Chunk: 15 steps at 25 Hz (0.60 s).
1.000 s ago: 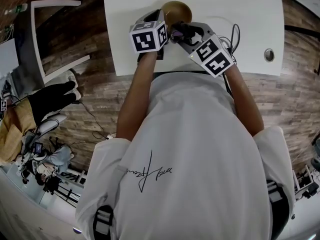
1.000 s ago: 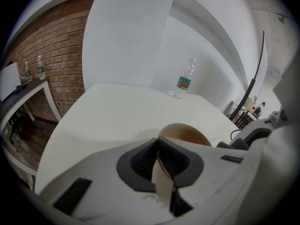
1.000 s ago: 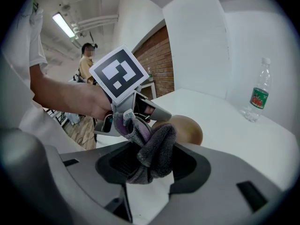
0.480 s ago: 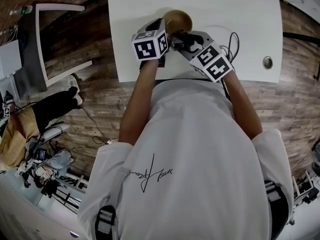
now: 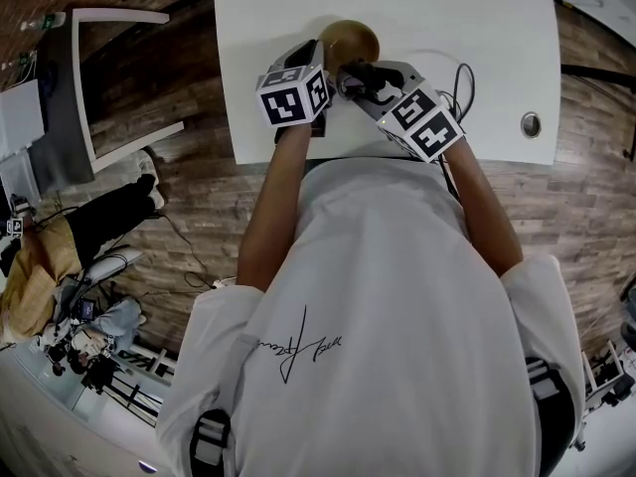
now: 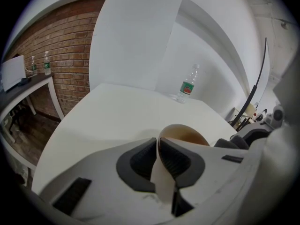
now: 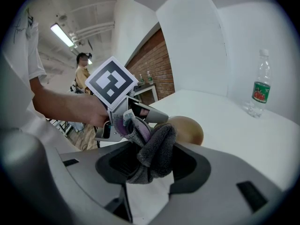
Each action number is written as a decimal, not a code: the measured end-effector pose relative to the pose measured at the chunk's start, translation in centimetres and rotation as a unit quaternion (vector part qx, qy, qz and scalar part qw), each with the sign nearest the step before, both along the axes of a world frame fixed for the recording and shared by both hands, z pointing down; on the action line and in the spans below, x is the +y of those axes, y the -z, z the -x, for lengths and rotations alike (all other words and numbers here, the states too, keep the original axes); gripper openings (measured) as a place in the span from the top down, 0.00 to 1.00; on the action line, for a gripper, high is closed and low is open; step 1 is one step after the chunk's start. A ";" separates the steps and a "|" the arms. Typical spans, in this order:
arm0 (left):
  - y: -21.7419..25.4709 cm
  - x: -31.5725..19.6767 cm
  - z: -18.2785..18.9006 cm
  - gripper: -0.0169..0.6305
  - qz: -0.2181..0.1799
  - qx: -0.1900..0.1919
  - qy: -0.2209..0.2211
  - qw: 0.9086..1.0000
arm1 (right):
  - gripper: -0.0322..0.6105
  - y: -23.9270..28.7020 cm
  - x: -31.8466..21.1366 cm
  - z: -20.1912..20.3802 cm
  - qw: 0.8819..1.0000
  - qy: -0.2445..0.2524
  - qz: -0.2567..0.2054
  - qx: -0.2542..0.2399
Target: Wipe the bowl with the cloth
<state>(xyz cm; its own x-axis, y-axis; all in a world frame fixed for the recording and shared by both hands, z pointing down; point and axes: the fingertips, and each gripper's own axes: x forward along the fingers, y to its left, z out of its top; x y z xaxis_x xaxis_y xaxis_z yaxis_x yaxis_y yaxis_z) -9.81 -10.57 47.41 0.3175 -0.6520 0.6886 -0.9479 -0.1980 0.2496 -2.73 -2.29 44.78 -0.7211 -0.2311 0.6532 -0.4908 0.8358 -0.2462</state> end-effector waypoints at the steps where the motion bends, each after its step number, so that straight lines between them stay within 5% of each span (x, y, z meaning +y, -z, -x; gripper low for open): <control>1: 0.1 0.0 0.1 0.92 -0.001 0.001 0.002 1.000 | 0.66 0.1 -0.1 0.0 1.000 0.000 -0.001 -0.001; 15: 3.8 0.8 1.8 0.87 -0.043 0.022 0.024 0.999 | 0.66 2.2 -1.3 -1.1 1.000 -0.006 -0.005 -0.026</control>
